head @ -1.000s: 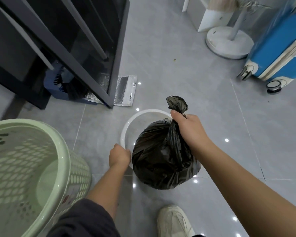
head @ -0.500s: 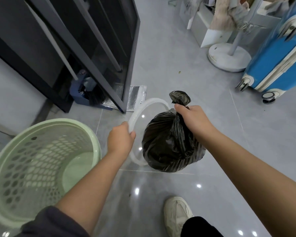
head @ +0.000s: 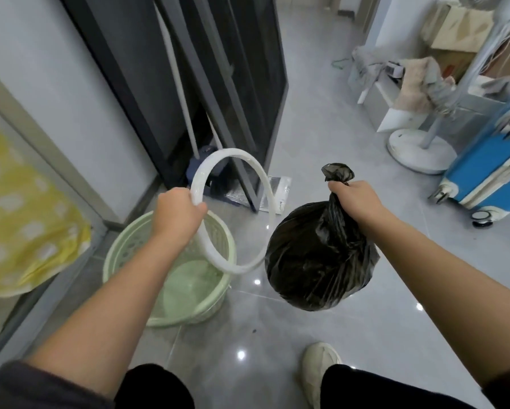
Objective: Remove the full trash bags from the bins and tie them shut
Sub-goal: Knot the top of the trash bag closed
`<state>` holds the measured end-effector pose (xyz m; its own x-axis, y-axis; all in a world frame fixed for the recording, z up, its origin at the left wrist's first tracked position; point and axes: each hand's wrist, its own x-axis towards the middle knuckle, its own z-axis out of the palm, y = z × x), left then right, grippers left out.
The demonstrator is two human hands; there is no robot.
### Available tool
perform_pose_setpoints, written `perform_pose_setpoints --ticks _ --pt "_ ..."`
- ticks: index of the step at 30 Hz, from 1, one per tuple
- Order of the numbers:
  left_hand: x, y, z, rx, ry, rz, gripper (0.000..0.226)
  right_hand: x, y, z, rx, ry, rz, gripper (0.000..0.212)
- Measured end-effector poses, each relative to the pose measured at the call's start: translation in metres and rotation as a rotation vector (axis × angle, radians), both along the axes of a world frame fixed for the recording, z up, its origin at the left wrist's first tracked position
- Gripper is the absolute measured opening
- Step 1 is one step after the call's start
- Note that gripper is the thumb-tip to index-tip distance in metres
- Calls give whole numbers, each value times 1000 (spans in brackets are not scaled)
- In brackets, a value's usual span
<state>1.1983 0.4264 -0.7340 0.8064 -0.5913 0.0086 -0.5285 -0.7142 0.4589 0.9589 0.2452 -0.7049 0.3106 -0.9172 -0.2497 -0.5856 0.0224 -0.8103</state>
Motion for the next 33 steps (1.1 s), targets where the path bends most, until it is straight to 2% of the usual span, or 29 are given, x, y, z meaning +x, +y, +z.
perform_pose_setpoints --ticks 3,7,11,17,21,24,27,30,33 --pt "29 38 8 -12 123 92 20 9 9 3 9 8 22 37" --pt "58 86 -2 -125 443 281 17 25 23 -3 21 25 57 38" --pt "70 132 -24 -133 678 438 18 44 40 -20 23 90 132 28" --pt "64 165 -49 -95 724 529 26 73 66 -43 -34 271 308 33" --pt "65 168 -56 -76 692 568 28 88 79 -55 -8 291 363 33" --pt "70 170 -63 6 644 559 25 96 88 -66 -10 331 435 32" --pt "70 174 -71 96 625 536 22 104 94 -78 2 392 503 41" --pt "69 176 -79 137 676 533 21 109 99 -91 57 418 541 45" --pt "69 178 -87 82 778 566 18 112 104 -100 83 438 571 44"
